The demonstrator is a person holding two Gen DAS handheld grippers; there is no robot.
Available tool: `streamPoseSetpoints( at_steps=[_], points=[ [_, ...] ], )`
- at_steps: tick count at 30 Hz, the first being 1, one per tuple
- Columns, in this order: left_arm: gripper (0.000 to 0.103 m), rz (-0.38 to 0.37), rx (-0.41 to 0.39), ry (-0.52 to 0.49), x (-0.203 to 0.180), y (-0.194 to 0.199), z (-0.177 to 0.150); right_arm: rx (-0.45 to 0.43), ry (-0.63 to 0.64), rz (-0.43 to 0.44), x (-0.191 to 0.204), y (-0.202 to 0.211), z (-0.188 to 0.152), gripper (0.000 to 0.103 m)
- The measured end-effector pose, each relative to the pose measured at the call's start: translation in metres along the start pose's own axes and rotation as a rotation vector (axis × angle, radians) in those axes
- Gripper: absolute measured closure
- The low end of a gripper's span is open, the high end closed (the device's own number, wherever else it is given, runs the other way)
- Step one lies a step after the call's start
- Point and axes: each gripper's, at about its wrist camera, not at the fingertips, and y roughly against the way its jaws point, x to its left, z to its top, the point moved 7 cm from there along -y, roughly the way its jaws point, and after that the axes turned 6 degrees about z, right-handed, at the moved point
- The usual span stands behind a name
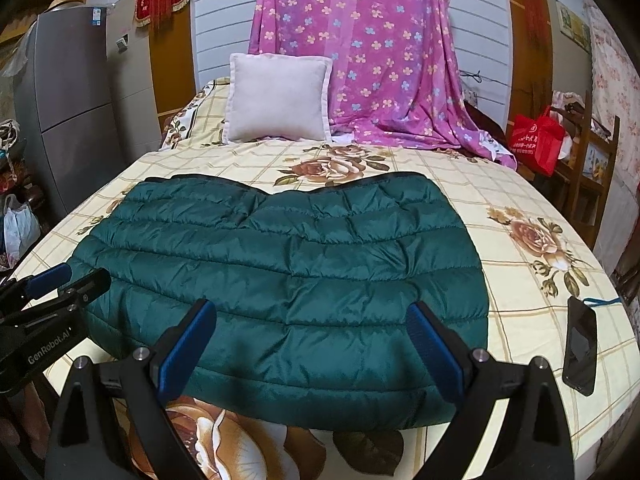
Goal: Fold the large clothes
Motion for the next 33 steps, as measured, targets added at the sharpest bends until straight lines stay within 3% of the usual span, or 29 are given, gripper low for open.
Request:
streamPoseSetpoints(
  at_steps=[33],
  points=[
    [0.063, -0.016, 0.007, 0.002, -0.0021, -0.0021, -0.0049, 0.018, -0.009, 0.008, 0.0012, -0.0054, -0.0043, 0.005]
  ],
)
